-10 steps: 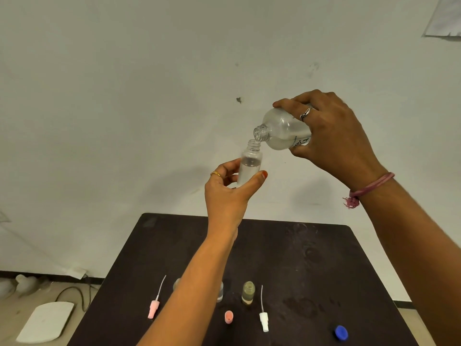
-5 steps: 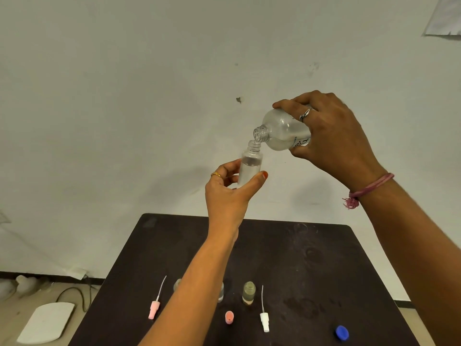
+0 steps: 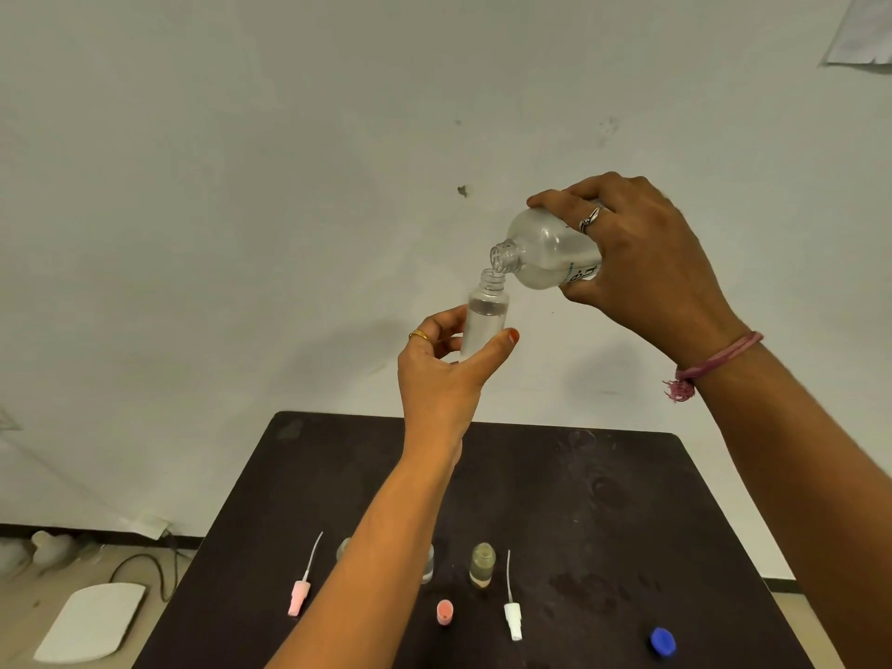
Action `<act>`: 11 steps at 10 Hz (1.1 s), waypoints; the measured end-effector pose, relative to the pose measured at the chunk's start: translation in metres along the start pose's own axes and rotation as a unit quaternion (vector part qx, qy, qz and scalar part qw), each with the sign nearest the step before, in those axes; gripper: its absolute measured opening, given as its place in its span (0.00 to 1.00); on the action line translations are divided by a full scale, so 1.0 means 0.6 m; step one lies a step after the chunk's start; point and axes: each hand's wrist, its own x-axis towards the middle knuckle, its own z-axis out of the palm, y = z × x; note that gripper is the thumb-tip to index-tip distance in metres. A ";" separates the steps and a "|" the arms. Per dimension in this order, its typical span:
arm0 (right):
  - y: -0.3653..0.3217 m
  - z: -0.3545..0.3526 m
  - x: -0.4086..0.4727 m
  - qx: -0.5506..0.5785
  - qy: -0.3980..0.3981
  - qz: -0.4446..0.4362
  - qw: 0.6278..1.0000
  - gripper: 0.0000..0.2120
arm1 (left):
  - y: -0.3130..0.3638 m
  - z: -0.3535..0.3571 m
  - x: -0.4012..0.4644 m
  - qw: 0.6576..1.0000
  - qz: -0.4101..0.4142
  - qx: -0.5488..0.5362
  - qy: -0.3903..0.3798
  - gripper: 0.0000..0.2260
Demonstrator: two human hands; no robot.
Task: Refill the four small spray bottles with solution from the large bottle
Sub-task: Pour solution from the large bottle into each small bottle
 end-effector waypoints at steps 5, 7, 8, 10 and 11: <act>-0.001 0.007 0.004 0.000 -0.002 -0.002 1.000 0.34 | -0.001 -0.002 0.006 1.000 -0.001 -0.002 -0.001 0.19; -0.001 0.008 0.007 -0.001 0.000 -0.001 1.000 0.33 | -0.001 -0.003 0.010 1.000 0.000 -0.005 -0.004 0.19; -0.002 0.009 0.009 -0.003 0.003 -0.001 1.000 0.33 | -0.002 -0.004 0.012 1.000 -0.003 -0.004 -0.002 0.20; -0.003 0.012 0.013 -0.004 0.004 -0.003 1.000 0.33 | -0.003 -0.008 0.015 1.000 -0.001 -0.005 -0.003 0.20; -0.005 0.013 0.014 -0.004 0.004 -0.002 1.000 0.33 | -0.004 -0.010 0.016 1.000 -0.001 -0.006 -0.004 0.20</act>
